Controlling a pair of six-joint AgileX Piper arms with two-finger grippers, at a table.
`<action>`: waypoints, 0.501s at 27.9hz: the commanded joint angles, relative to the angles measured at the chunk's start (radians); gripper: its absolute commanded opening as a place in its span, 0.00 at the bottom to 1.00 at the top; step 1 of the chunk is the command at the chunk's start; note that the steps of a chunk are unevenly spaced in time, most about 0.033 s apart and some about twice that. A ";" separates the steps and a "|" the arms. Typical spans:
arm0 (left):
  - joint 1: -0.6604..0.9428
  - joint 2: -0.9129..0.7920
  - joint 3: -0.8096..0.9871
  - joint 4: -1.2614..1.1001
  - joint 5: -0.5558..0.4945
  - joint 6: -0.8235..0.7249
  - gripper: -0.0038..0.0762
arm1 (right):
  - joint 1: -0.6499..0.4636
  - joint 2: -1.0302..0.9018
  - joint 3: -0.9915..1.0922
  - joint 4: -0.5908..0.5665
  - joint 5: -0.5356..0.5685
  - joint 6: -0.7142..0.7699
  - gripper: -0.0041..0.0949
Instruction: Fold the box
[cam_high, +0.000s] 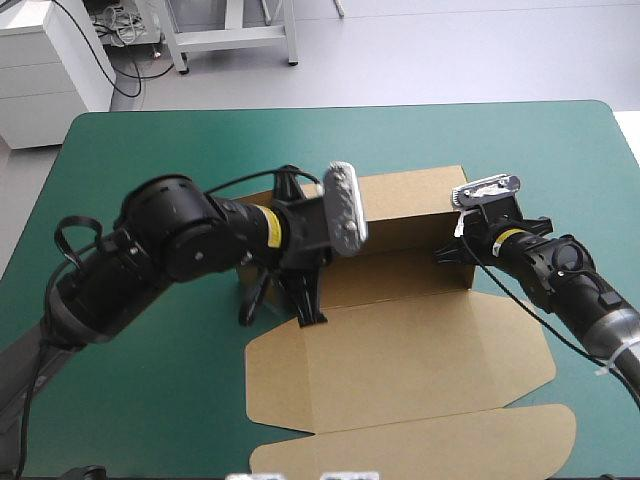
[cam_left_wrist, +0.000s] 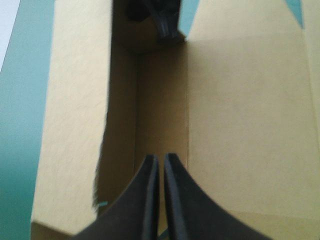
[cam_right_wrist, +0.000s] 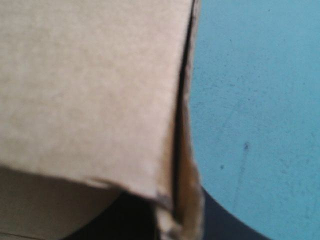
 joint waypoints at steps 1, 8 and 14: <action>0.170 -0.038 -0.035 -0.114 -0.030 -0.030 0.07 | -0.005 -0.025 -0.035 -0.019 -0.050 0.001 0.04; 0.600 -0.068 -0.035 -0.401 -0.039 -0.054 0.04 | -0.005 -0.025 -0.035 -0.019 -0.037 0.001 0.04; 0.797 -0.123 -0.030 -0.400 -0.038 -0.075 0.04 | -0.005 -0.025 -0.035 -0.019 -0.036 0.001 0.04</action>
